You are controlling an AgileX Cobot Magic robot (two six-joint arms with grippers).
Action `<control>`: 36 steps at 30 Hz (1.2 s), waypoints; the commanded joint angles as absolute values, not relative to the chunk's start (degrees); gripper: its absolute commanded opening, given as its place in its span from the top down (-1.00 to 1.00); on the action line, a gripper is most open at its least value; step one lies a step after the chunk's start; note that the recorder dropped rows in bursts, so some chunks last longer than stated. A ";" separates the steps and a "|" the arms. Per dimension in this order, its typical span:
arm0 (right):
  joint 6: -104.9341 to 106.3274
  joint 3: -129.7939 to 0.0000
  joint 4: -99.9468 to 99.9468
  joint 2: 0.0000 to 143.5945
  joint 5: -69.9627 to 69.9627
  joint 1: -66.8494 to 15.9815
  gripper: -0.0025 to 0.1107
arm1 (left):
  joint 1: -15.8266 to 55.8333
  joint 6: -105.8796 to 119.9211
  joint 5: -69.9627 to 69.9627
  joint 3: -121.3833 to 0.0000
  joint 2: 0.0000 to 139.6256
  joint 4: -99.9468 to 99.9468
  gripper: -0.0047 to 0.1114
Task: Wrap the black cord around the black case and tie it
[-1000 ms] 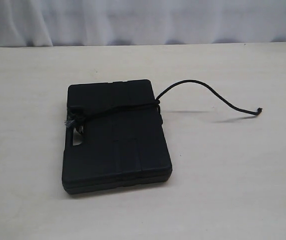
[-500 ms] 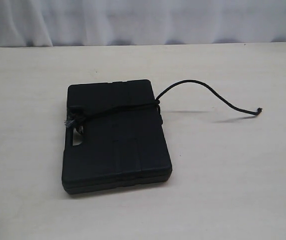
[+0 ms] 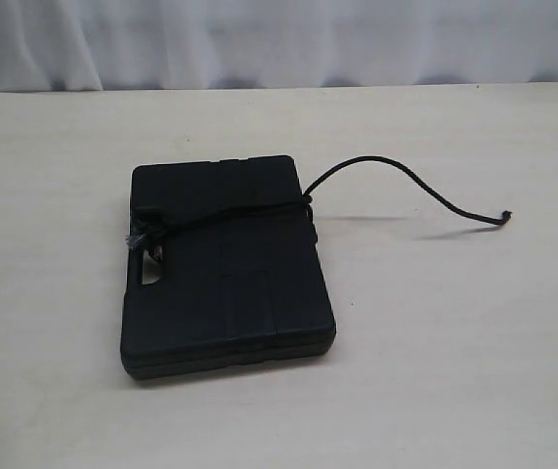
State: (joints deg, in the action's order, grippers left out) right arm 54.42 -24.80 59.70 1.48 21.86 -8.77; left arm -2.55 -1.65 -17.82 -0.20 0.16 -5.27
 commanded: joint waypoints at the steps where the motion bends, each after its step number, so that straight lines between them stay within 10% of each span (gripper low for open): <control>1: 54.09 -24.58 59.23 1.21 22.46 -8.82 0.88 | -2.56 -2.24 -17.67 0.00 0.00 -5.34 0.92; 15: 54.50 -24.58 56.96 1.21 20.86 -8.82 0.88 | -2.56 -2.24 -17.67 0.00 0.00 -5.34 0.92; 27: 1.96 -19.69 -1.20 0.00 19.36 -5.90 0.88 | -2.56 -2.24 -17.67 0.00 0.00 -5.34 0.92; 36: 2.46 -5.23 -5.39 0.00 9.59 -5.86 0.88 | -2.56 -2.24 -17.67 0.00 0.00 -5.34 0.92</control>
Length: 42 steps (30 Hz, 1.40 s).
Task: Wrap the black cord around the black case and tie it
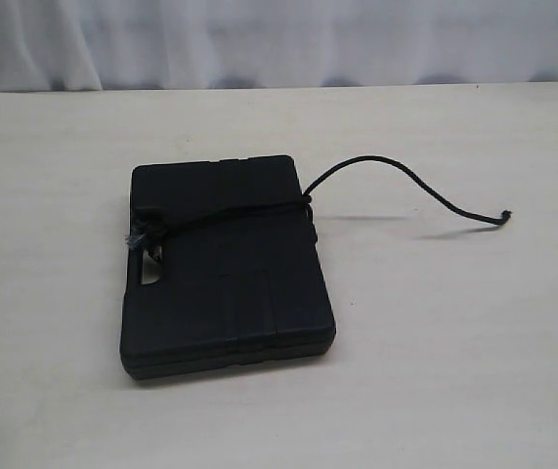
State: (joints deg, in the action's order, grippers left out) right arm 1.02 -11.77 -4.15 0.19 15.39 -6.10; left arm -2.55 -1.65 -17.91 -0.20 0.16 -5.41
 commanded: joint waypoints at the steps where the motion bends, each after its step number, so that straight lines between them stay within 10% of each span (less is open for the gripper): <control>1: 2.46 -3.27 -5.39 0.00 8.32 -5.86 0.88 | -2.56 -2.24 -17.67 0.00 0.00 -5.34 0.92; 42: -0.51 0.00 -5.14 0.00 20.29 -6.12 0.88 | -2.56 -2.24 -17.67 0.00 0.00 -5.34 0.92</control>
